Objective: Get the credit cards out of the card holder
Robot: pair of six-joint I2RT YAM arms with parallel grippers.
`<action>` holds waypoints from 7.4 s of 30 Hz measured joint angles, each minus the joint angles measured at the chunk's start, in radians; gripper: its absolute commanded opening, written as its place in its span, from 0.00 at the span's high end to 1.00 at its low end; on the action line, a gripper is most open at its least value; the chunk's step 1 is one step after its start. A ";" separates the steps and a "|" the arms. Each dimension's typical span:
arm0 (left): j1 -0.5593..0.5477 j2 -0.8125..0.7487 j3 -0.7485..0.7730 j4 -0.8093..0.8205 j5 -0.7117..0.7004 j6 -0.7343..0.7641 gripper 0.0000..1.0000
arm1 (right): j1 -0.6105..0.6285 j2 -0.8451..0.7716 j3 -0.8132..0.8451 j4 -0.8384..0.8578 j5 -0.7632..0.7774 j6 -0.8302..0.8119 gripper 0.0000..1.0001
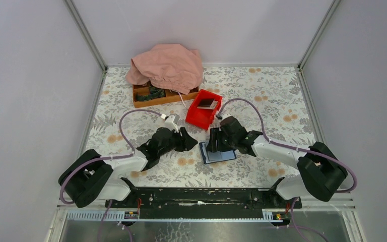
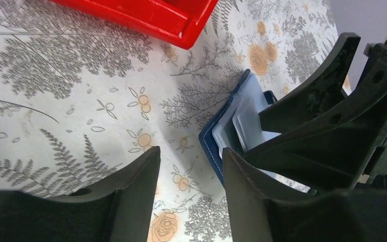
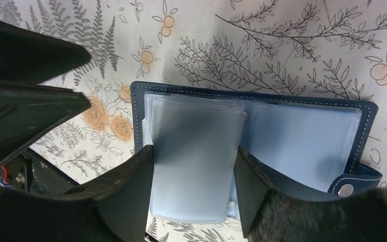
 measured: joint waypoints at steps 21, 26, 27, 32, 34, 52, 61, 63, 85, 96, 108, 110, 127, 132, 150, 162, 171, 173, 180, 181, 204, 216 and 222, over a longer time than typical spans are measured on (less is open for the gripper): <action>0.000 0.081 0.072 0.085 0.204 -0.082 1.00 | -0.060 -0.041 -0.065 0.111 -0.141 0.030 0.52; -0.008 0.165 0.095 0.094 0.257 -0.094 1.00 | -0.077 -0.051 -0.079 0.135 -0.170 0.043 0.51; -0.010 0.175 0.095 0.093 0.264 -0.095 1.00 | -0.080 -0.053 -0.082 0.140 -0.175 0.046 0.52; -0.016 0.188 0.097 0.089 0.273 -0.098 1.00 | -0.088 -0.069 -0.094 0.152 -0.194 0.050 0.51; -0.016 0.192 0.101 0.089 0.275 -0.098 1.00 | -0.090 -0.072 -0.095 0.158 -0.201 0.050 0.51; -0.074 0.358 0.151 0.167 0.337 -0.173 1.00 | -0.097 -0.073 -0.124 0.204 -0.245 0.068 0.32; -0.074 0.383 0.171 0.195 0.356 -0.196 0.99 | -0.097 -0.116 -0.124 0.186 -0.214 0.061 0.29; -0.074 0.395 0.178 0.205 0.363 -0.201 0.99 | -0.097 -0.140 -0.124 0.165 -0.198 0.057 0.29; -0.113 0.424 0.202 0.266 0.342 -0.198 0.38 | -0.098 -0.349 -0.142 -0.014 0.105 0.040 1.00; -0.113 0.420 0.111 0.378 0.264 -0.206 0.31 | -0.098 -0.206 -0.194 0.037 0.104 0.047 1.00; -0.113 0.472 0.127 0.408 0.261 -0.217 0.30 | -0.098 -0.174 -0.238 0.079 0.097 0.060 1.00; -0.113 0.480 0.132 0.411 0.261 -0.217 0.30 | -0.098 -0.174 -0.240 0.085 0.097 0.063 1.00; -0.112 0.564 0.147 0.521 0.289 -0.274 0.41 | -0.101 -0.142 -0.254 0.143 0.059 0.073 1.00; -0.112 0.565 0.147 0.517 0.290 -0.291 0.58 | -0.105 -0.141 -0.258 0.151 0.051 0.073 1.00; -0.112 0.519 0.145 0.422 0.262 -0.284 1.00 | -0.112 -0.137 -0.265 0.174 0.043 0.076 1.00; -0.112 0.478 0.145 0.344 0.245 -0.243 0.79 | -0.116 -0.119 -0.265 0.194 0.036 0.080 1.00; -0.111 0.464 0.145 0.311 0.239 -0.224 1.00 | -0.120 -0.115 -0.265 0.201 0.032 0.080 1.00; -0.111 0.465 0.145 0.311 0.239 -0.224 1.00 | -0.121 -0.115 -0.265 0.201 0.028 0.080 1.00; -0.088 0.452 0.130 0.312 0.249 -0.223 1.00 | -0.126 -0.108 -0.265 0.209 0.021 0.080 1.00; -0.079 0.443 0.122 0.312 0.254 -0.221 1.00 | -0.127 -0.106 -0.265 0.212 0.019 0.080 1.00; 0.035 0.156 0.059 0.146 0.325 -0.105 1.00 | -0.134 -0.098 -0.268 0.243 0.017 0.076 1.00; 0.039 -0.057 -0.047 0.296 0.240 -0.161 1.00 | -0.141 -0.586 -0.498 0.457 -0.104 0.040 0.45; 0.040 -0.001 -0.077 0.520 0.236 -0.240 1.00 | -0.142 -0.580 -0.534 0.661 -0.242 0.078 0.38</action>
